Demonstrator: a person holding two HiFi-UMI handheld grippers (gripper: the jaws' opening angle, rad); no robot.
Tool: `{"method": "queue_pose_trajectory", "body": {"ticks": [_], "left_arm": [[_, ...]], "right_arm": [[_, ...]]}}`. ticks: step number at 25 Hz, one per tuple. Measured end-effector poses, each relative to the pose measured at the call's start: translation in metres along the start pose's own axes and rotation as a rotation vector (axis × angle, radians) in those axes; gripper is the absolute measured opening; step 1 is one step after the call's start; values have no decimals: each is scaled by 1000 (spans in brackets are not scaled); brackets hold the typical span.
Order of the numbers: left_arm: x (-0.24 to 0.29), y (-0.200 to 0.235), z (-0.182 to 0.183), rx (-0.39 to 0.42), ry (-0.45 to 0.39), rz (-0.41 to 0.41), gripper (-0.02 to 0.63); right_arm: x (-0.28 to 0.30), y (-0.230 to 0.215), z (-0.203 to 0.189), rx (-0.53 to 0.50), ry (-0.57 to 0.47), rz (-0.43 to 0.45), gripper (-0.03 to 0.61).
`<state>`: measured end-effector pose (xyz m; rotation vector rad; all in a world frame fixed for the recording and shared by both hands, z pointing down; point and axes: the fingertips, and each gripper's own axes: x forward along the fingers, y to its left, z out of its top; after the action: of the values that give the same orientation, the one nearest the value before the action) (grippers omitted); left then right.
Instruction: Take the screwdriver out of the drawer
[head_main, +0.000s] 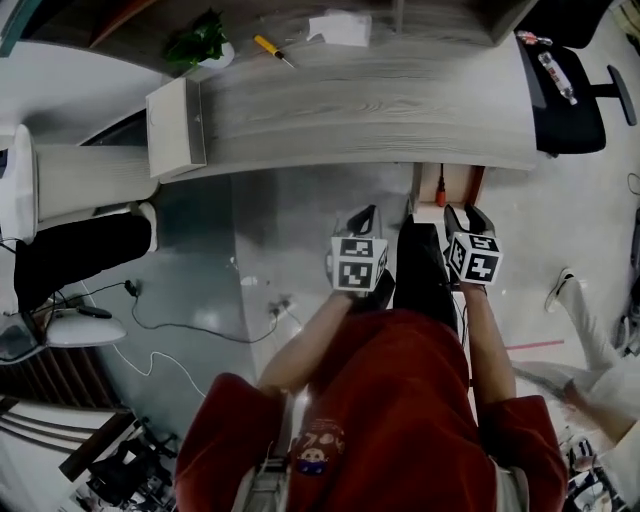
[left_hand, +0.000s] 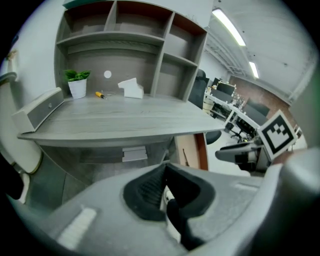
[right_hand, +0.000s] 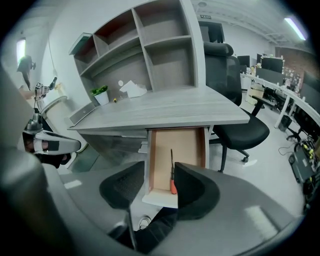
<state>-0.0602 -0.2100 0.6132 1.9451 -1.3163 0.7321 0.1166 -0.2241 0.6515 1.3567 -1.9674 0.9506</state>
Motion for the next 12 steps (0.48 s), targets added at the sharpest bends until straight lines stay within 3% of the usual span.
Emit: {"method": "queue_pose_trajectory", "body": {"ticks": [12], "left_arm": [[69, 16, -32, -36, 82, 21, -2]], "right_arm": [[79, -23, -36, -4, 121, 20, 169]]}}
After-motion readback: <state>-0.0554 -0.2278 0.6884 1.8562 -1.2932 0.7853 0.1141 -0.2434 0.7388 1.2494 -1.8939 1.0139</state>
